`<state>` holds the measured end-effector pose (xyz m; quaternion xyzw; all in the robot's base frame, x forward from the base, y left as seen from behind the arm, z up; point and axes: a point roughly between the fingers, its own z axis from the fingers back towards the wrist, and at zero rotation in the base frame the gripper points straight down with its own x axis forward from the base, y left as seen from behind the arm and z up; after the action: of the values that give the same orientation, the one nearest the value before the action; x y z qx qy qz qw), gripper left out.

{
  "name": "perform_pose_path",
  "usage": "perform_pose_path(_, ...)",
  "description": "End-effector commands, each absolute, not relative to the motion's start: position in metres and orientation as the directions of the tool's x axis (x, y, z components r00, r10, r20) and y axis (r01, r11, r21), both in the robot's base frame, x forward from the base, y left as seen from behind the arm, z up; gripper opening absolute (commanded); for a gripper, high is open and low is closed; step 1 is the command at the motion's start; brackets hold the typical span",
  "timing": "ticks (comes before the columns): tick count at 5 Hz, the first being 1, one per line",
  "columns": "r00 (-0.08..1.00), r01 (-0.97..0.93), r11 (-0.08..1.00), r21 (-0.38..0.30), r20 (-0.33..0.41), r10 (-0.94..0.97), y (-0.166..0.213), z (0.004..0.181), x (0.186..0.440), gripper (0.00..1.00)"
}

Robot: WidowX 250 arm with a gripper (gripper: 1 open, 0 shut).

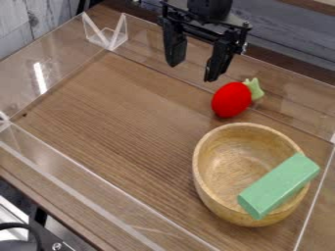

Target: Move the red object to the left side of the table

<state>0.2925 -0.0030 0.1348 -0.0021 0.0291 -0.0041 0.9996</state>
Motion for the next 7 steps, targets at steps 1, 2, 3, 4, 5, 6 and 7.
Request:
perform_pose_path(1, 0.998, 0.010, 1.000, -0.010, -0.070, -0.011, -0.007, 0.122, 0.300, 1.00)
perform_pose_path(2, 0.997, 0.022, 1.000, -0.020, -0.073, -0.023, -0.018, 0.104, 0.316, 1.00)
perform_pose_path(3, 0.998, 0.037, 0.999, -0.022, -0.060, -0.038, -0.025, 0.092, 0.334, 1.00)
perform_pose_path(4, 0.997, 0.044, 0.999, -0.023, -0.061, -0.045, -0.029, 0.081, 0.344, 1.00)
perform_pose_path(5, 0.996, 0.048, 0.999, -0.024, -0.071, -0.050, -0.031, 0.069, 0.350, 1.00)
perform_pose_path(6, 0.995, 0.059, 0.998, -0.030, -0.073, -0.061, -0.033, 0.059, 0.355, 1.00)
perform_pose_path(7, 0.995, 0.067, 0.997, -0.034, -0.073, -0.069, -0.035, 0.051, 0.360, 1.00)
